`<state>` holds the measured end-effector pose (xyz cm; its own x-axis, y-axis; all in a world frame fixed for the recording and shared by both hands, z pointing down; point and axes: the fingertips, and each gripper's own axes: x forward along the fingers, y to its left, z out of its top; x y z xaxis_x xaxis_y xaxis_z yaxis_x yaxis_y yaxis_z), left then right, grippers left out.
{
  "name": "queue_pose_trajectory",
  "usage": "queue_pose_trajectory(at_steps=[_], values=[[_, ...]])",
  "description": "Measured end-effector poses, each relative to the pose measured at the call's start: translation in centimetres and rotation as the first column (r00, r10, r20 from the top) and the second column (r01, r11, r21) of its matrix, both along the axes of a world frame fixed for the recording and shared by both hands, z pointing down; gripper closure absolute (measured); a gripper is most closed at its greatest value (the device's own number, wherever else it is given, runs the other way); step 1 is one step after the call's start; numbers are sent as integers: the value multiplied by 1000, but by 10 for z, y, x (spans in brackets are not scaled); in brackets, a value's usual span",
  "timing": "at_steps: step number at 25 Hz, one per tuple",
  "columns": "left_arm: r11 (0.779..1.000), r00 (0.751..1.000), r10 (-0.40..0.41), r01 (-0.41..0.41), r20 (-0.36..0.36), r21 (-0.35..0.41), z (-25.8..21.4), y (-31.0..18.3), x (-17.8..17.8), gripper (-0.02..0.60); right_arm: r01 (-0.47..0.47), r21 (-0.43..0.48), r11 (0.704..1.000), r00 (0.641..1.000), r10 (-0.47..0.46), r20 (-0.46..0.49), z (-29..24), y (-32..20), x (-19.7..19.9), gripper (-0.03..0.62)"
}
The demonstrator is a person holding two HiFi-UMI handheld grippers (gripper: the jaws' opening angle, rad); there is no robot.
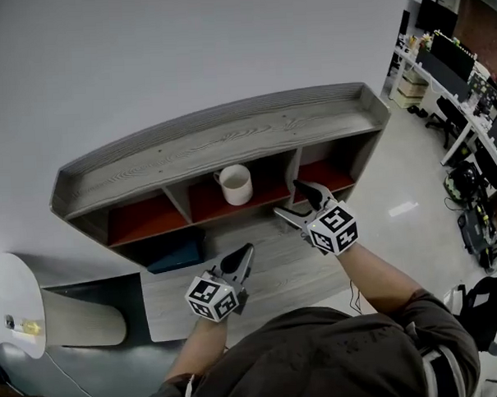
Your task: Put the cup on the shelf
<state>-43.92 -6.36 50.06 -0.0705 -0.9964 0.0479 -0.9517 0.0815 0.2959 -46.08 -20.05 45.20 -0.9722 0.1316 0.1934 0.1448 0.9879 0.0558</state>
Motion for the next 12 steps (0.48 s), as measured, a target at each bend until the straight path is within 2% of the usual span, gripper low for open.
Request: queue_pose_trajectory(at_steps=[5,12], values=[[987,987,158,-158,5,7,-3,-70,52,577,-158,-26,987,987,158,24,-6,-71,84,318],[931,931,364,-365,39,17,-15,-164,150,577,-370,-50,928,928,371,23,-2,-153,232,418]])
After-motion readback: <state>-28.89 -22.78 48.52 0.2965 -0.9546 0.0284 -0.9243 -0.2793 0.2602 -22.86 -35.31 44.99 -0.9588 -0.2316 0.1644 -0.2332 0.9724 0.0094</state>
